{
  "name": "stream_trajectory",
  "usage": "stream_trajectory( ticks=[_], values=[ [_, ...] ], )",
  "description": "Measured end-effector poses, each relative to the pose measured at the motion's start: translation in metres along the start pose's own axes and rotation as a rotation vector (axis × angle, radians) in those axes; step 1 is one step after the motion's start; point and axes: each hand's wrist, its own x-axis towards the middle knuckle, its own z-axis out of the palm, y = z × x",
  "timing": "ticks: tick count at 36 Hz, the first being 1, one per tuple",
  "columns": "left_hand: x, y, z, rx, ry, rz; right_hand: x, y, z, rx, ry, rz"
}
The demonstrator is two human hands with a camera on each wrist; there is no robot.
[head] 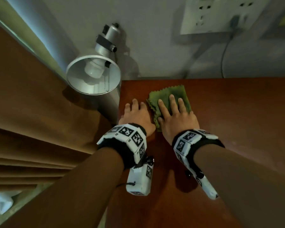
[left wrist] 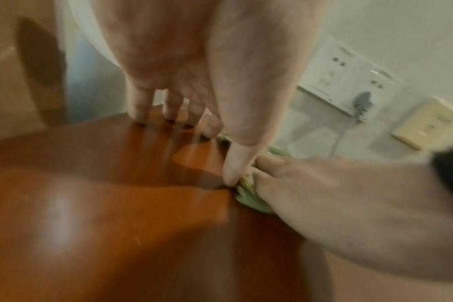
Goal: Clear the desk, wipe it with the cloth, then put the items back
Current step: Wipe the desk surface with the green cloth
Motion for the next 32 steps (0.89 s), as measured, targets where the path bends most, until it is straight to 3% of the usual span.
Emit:
stream_trajectory(
  ticks=[7, 12, 15, 21, 32],
  values=[
    [-0.026, 0.052, 0.015, 0.017, -0.071, 0.067, -0.063, 0.071, 0.024, 0.033, -0.025, 0.165],
    [-0.033, 0.096, 0.034, 0.073, -0.064, 0.166, -0.104, 0.122, 0.044, 0.035, -0.034, 0.331],
    [-0.035, 0.118, 0.044, 0.112, -0.058, 0.197, -0.112, 0.135, 0.047, 0.045, -0.041, 0.357],
    [-0.021, 0.139, 0.044, 0.154, -0.032, 0.238, -0.097, 0.142, 0.042, 0.068, -0.051, 0.362],
    [0.002, 0.156, 0.031, 0.094, -0.132, 0.200, -0.015, 0.177, 0.008, 0.069, -0.004, 0.413]
  ],
)
